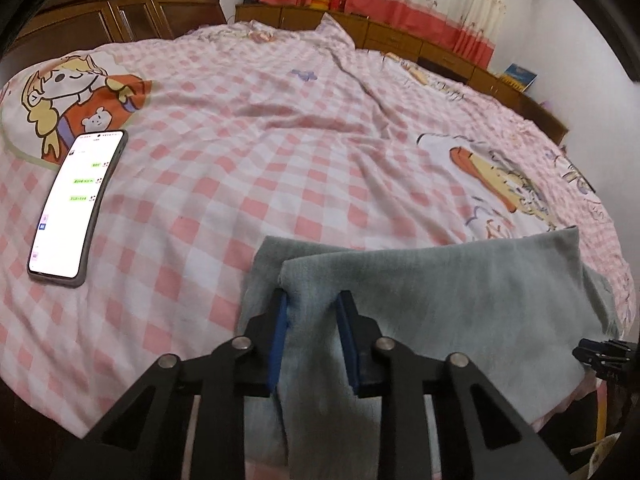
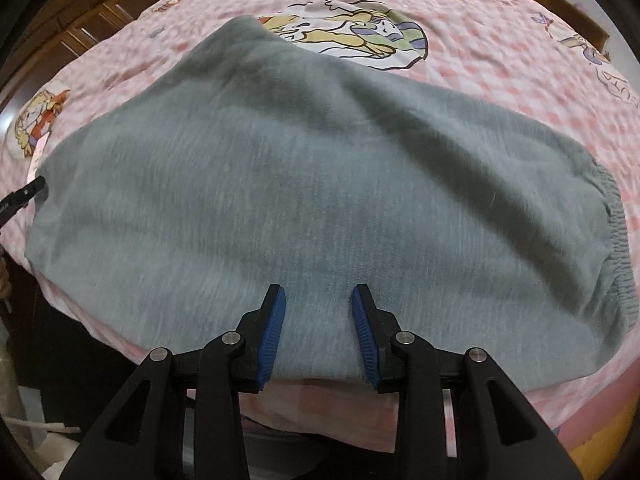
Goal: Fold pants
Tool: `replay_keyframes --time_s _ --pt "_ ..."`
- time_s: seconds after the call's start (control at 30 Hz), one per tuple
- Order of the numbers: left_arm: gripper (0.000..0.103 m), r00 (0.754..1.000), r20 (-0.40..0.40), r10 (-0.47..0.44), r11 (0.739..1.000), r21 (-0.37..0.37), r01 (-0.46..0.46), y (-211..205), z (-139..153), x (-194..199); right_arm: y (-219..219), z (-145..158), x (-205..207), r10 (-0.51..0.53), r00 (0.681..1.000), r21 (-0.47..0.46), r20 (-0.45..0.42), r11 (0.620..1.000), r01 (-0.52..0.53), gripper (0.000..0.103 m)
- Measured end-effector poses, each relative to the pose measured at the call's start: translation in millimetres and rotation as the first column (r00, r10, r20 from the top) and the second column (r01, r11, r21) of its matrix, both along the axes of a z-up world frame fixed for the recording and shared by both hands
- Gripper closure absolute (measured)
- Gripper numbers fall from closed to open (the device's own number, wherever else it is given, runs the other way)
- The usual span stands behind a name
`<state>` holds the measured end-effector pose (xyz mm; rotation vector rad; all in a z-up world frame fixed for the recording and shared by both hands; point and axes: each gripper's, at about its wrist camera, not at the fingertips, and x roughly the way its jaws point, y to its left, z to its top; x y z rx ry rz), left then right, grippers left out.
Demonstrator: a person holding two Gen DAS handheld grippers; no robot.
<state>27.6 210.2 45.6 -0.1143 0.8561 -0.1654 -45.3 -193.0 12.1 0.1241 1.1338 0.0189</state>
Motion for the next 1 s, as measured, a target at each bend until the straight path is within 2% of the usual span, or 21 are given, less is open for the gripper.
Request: replay_keyframes --time_s 0.1,0.23,0.37,0.4,0.43,0.47,0.53,0.6,0.7,0.77,0.83,1.0 --pt "0.077 1.000 0.023 -0.010 1.000 -0.017 0.011 0.2 0.6 -4.6 3.2 -1.0 0.1 0.008 1.000 -0.019 0.006 1.000 -0.008 0.067" --pt "0.076 1.000 -0.012 0.026 1.000 0.015 -0.026 1.9 -10.1 3.0 5.9 -1.4 -1.1 0.015 1.000 -0.029 0.017 0.999 -0.014 0.066" --pt "0.073 0.998 -0.024 0.059 0.998 -0.033 -0.060 4.7 -16.3 5.3 6.0 -2.7 -0.7 0.016 1.000 -0.021 0.020 1.000 -0.015 0.066" --pt "0.080 0.998 -0.021 0.060 0.998 -0.031 -0.061 3.5 -15.6 4.9 6.0 -2.8 -0.9 0.016 1.000 -0.019 0.022 1.000 -0.016 0.066" --pt "0.096 0.999 -0.005 0.051 0.998 -0.031 -0.051 1.6 -11.3 1.9 4.3 -2.7 -2.6 0.015 1.000 -0.017 0.024 1.000 -0.014 0.066" --pt "0.100 0.999 0.016 0.036 0.999 -0.029 -0.036 -0.8 -5.4 -1.9 4.4 -2.6 -2.7 0.014 1.000 -0.017 0.024 1.000 -0.013 0.066" --pt "0.100 0.997 0.069 0.031 0.998 0.047 -0.035 -7.3 9.2 -7.8 5.4 -1.8 -3.5 0.012 1.000 -0.022 0.024 1.000 -0.011 0.066" --pt "0.100 0.996 0.089 0.024 0.992 0.120 -0.034 -11.4 19.2 -5.8 7.1 -1.2 -3.7 0.012 1.000 -0.027 0.025 1.000 -0.011 0.066" --pt "0.100 0.998 0.052 0.024 0.990 0.138 -0.031 -9.9 16.4 9.3 6.6 -0.9 -4.1 0.013 1.000 -0.027 0.024 1.000 -0.012 0.066" --pt "0.097 1.000 0.011 0.022 0.987 0.160 -0.024 -10.6 6.6 18.4 6.8 -0.9 -4.2 0.013 1.000 -0.029 0.025 1.000 -0.013 0.066" --pt "0.089 0.998 -0.024 0.061 0.980 0.189 -0.055 -8.5 -4.3 22.2 7.0 -0.8 -4.4 0.014 1.000 -0.031 0.027 0.999 -0.014 0.066" --pt "0.072 0.994 -0.015 0.108 0.983 0.151 -0.105 7.5 -6.1 2.9 6.8 -1.9 -4.0 0.019 0.999 -0.032 0.038 0.999 -0.018 0.065"
